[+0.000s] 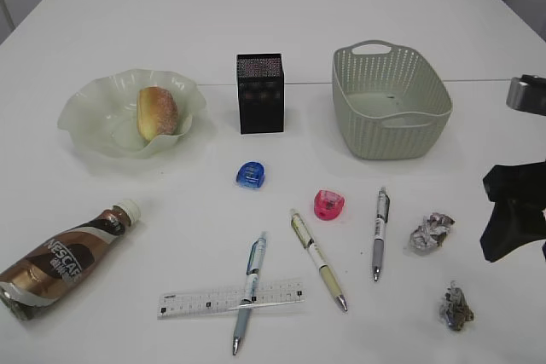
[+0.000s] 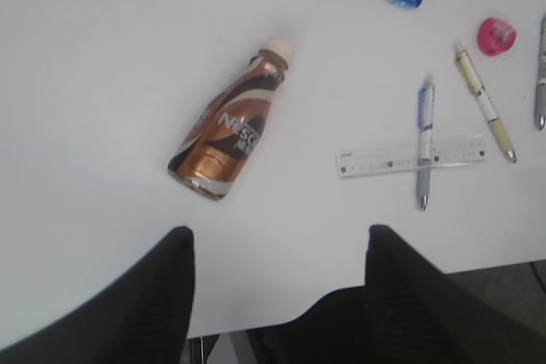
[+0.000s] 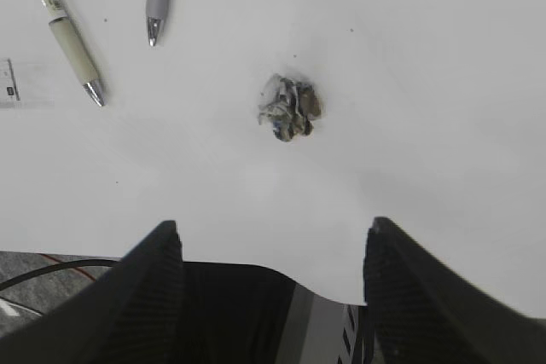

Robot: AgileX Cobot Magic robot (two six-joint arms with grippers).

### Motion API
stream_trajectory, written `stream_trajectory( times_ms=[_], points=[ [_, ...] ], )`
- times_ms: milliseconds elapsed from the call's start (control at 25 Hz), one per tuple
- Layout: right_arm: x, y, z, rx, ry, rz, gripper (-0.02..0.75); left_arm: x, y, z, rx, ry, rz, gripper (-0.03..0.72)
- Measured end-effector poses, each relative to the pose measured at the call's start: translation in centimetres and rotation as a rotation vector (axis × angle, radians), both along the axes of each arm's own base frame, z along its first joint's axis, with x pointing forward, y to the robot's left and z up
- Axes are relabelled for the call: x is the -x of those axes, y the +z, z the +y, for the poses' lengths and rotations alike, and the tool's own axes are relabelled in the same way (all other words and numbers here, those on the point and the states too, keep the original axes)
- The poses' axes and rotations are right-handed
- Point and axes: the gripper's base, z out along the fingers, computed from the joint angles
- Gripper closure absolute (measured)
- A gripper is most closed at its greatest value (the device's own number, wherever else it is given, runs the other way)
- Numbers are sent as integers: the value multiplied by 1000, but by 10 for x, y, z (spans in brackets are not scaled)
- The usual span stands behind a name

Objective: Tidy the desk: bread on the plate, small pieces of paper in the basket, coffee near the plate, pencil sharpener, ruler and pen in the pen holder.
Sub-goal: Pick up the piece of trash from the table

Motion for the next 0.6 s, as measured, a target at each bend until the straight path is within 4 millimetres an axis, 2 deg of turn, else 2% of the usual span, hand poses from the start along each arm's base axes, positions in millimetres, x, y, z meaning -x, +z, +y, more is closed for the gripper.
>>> stream_trajectory(
  times_ms=[160,400,600],
  points=[
    [-1,-2,12,1,48,-9,248,5,-23,2,-28,1,70,231],
    [-1,-9,25,5,104,13,248,7,-56,13,-161,17,157,234],
    [-6,-21,26,22,111,64,248,7,-61,15,-188,19,166,234]
  ],
)
